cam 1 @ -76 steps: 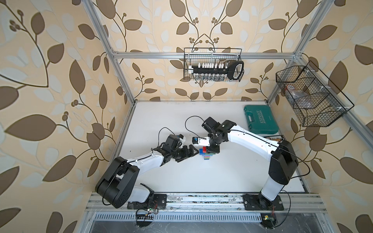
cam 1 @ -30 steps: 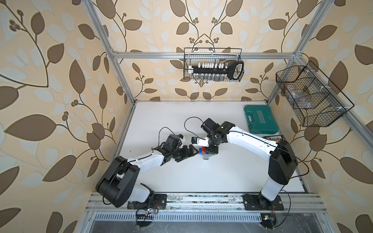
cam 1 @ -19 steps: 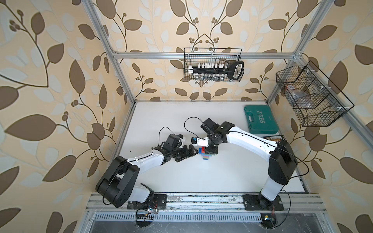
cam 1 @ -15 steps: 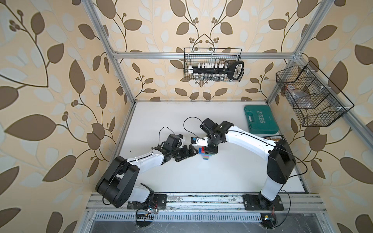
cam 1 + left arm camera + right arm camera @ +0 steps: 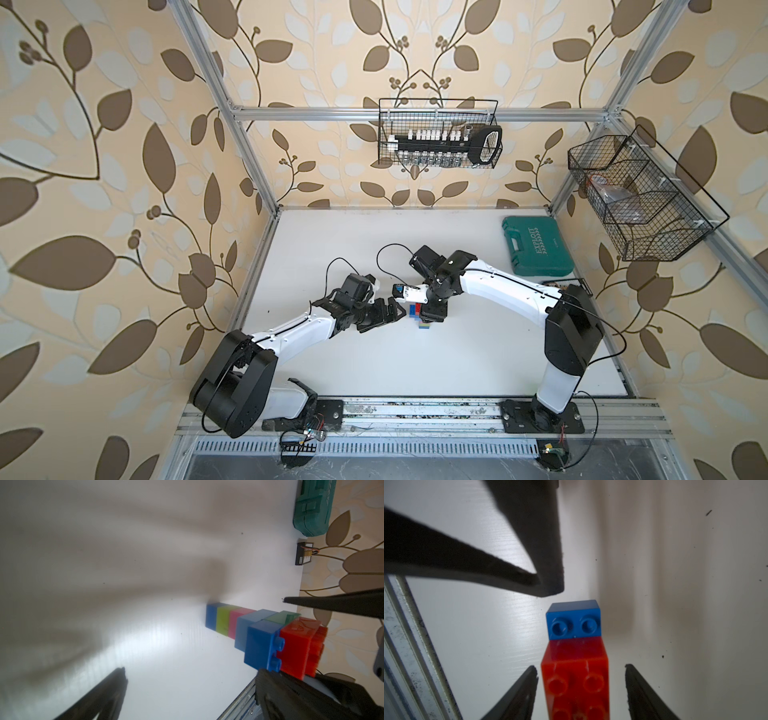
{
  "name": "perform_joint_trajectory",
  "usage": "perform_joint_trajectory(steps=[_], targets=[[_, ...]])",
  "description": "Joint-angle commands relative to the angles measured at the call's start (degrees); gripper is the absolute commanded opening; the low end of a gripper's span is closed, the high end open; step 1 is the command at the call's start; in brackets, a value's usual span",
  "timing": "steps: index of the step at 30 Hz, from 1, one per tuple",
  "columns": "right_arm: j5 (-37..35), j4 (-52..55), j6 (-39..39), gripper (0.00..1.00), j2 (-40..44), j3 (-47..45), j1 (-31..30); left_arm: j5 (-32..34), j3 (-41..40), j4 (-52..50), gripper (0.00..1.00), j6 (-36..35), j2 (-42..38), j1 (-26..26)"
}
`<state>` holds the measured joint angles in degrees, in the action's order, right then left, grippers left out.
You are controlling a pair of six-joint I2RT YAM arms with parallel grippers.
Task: Assemble a spoon with lego
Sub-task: Assemble the lego brick with the lego brick, then pick up the lego brick from the center of the board.
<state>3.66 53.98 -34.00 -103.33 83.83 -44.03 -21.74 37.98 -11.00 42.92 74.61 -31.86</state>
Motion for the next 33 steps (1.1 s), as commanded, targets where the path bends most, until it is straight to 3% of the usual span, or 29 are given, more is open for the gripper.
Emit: perform_joint_trajectory(steps=[1, 5, 9, 12, 16, 19, 24, 33], targets=[[-0.49, -2.45, 2.60, 0.70, 4.81, 2.21, -0.10, 7.75, 5.69, -16.78, 0.99, -2.76, -5.85, 1.44], [-0.70, -5.21, 4.90, 0.72, 8.45, 1.83, 0.79, 10.08, 9.90, -34.01, 0.99, -3.56, -11.45, 11.12], [1.88, -9.43, 10.25, 0.72, 11.38, 1.13, 3.29, 10.83, 11.41, -44.09, 0.99, -7.62, -14.97, 24.84], [4.36, -12.16, 13.66, 0.72, 12.47, 1.21, 5.17, 9.26, 12.60, -47.03, 0.99, -10.60, -10.97, 33.10], [6.08, -14.77, 17.18, 0.72, 12.51, 1.38, 5.93, 7.73, 16.54, -48.93, 0.99, -12.71, 1.14, 38.95], [6.99, -15.64, 18.41, 0.71, 12.83, 1.45, 6.37, 9.94, 20.59, -51.24, 0.99, -13.90, 9.85, 41.07], [8.80, -16.23, 18.35, 0.72, 14.15, 0.62, 8.92, 14.30, 25.37, -52.31, 0.99, -14.47, 16.77, 41.51], [10.57, -16.53, 18.13, 0.73, 16.10, -0.60, 12.40, 15.54, 23.92, -50.04, 0.79, -15.07, 21.47, 41.52]])
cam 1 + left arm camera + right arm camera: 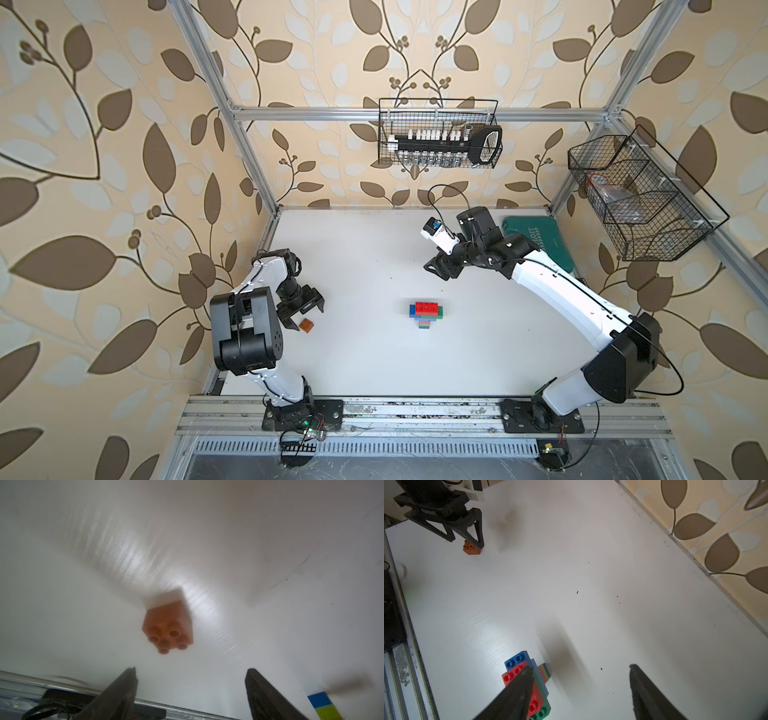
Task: Assemble a spoon with lego
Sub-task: Pick up the lego brick from the center of the board, then place the lego brick at the center of the board.
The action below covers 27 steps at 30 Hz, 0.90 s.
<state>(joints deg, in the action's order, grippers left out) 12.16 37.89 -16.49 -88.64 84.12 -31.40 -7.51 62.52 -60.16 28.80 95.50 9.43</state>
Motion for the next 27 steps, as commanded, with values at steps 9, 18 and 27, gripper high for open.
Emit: perform_joint_trajectory(steps=[9, 18, 27], targets=[[1.90, 1.32, 0.49, 0.73, 1.52, 0.11, -0.11, 2.23, -3.85, 3.27, 0.62, -0.80, 3.50, 0.30], [1.55, 2.43, 0.32, 0.73, 2.41, -0.34, -0.15, 6.46, -0.99, 2.86, 0.48, -2.89, 5.48, 0.67], [-1.07, 4.15, 0.84, 0.73, 5.26, -2.88, -0.16, 2.86, 4.55, 3.59, 0.15, -5.30, 6.78, -4.40]])
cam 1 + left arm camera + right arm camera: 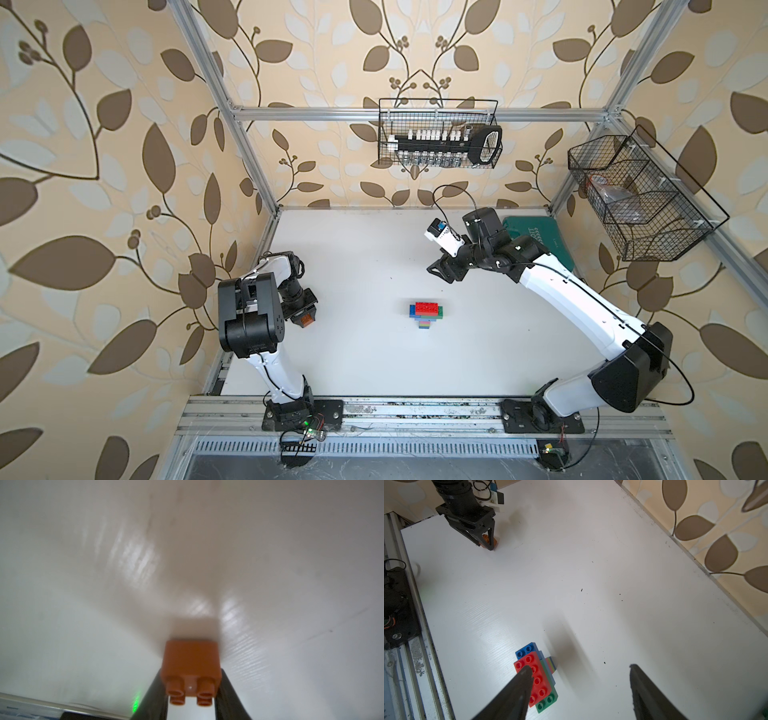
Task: Assemble a spoon with lego
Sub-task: Place the lego brick at the center of the board.
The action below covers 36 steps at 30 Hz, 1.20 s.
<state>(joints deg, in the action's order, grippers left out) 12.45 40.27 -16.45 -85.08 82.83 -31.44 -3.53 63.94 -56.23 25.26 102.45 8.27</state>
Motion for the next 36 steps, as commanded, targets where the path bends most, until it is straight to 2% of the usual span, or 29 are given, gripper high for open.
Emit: perform_joint_trajectory(steps=[1, 7, 11, 16, 23, 24, 27, 32, 36], targets=[[-1.99, 2.06, 0.89, 0.73, 2.16, -2.23, -0.04, -0.79, 5.11, -1.14, 0.16, -1.95, 1.04, -5.79], [-6.20, 4.44, 2.40, 0.73, 6.19, -7.09, -0.04, 0.11, 21.76, -7.01, 0.26, -4.29, 13.78, -22.60], [-7.59, 5.00, 4.44, 0.73, 11.18, -11.52, -0.08, -0.25, 33.79, -9.07, 0.34, -5.66, 21.42, -29.67], [-10.96, 6.41, 6.63, 0.74, 16.30, -14.14, -0.11, -0.10, 41.24, -10.09, 0.37, -7.21, 27.21, -32.92], [-13.12, 10.16, 5.96, 0.74, 17.79, -13.20, -0.20, 1.27, 36.37, -5.33, 0.55, -6.58, 25.68, -35.12], [-13.18, 10.39, 5.96, 0.74, 17.80, -13.20, -0.18, 1.55, 35.73, -4.70, 0.55, -6.41, 25.18, -35.32], [-13.42, 10.53, 5.74, 0.74, 18.06, -13.52, -0.33, 1.70, 32.83, -0.26, 0.47, -6.27, 22.26, -35.96], [-13.94, 10.42, 5.36, 0.74, 18.02, -14.35, -0.37, 3.68, 34.04, 0.62, 0.47, -5.87, 22.08, -36.16], [-14.03, 10.53, 5.01, 0.74, 17.50, -14.11, -0.33, 2.74, 34.71, 1.79, 0.47, -6.07, 22.92, -36.29]])
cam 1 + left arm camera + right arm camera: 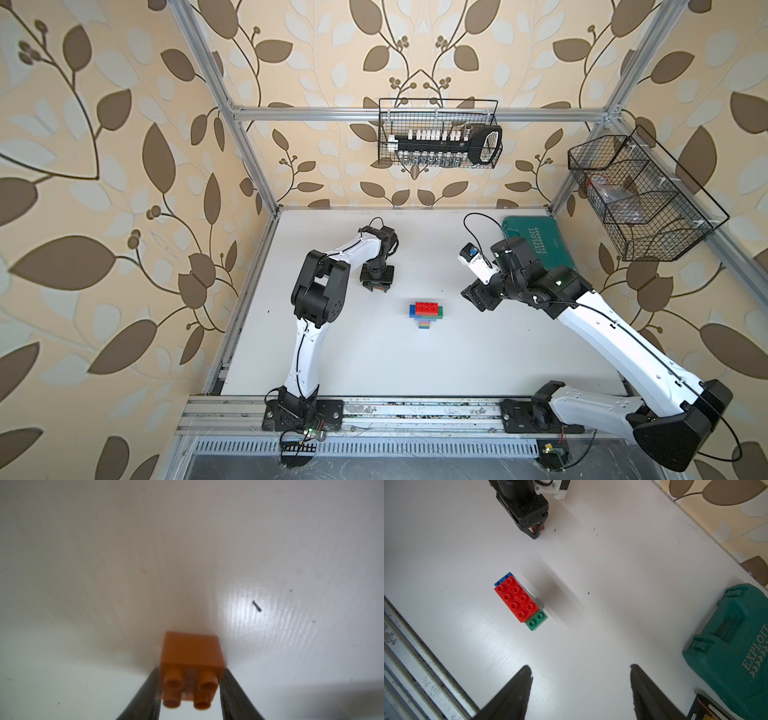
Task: Assemble a spoon with lego
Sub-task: Place the lego brick at the center of the board, then pick up the lego brick from the center of the board.
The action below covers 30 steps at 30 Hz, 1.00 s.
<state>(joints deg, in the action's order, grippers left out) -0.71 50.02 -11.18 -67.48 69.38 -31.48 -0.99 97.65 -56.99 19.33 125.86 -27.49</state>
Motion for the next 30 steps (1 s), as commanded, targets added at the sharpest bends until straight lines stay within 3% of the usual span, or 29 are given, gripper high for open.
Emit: perform_joint_trajectory(steps=[1, 15, 23, 25, 30], targets=[[-0.90, 0.78, -0.36, 0.74, -0.19, -0.59, -0.32, 0.29, 0.97, 2.74, 0.47, -0.27, -0.49, -0.57], [-0.64, 0.61, -0.25, 0.74, -0.13, -1.62, -0.22, 2.81, 3.59, 2.01, 0.47, -2.45, 1.00, -0.63], [-0.72, -0.03, -0.35, 0.75, -0.08, -2.74, -0.23, 3.95, 3.63, 0.22, 0.34, -2.97, 0.10, -1.32], [-1.19, -0.63, 1.69, 0.76, -0.26, -3.09, -0.05, 4.21, 3.85, -0.67, 0.28, -3.22, -0.67, -1.52], [2.11, -5.16, 10.54, 0.77, -0.02, -6.00, 3.67, 5.18, 5.54, -3.65, 0.29, -6.77, -5.81, -2.38]])
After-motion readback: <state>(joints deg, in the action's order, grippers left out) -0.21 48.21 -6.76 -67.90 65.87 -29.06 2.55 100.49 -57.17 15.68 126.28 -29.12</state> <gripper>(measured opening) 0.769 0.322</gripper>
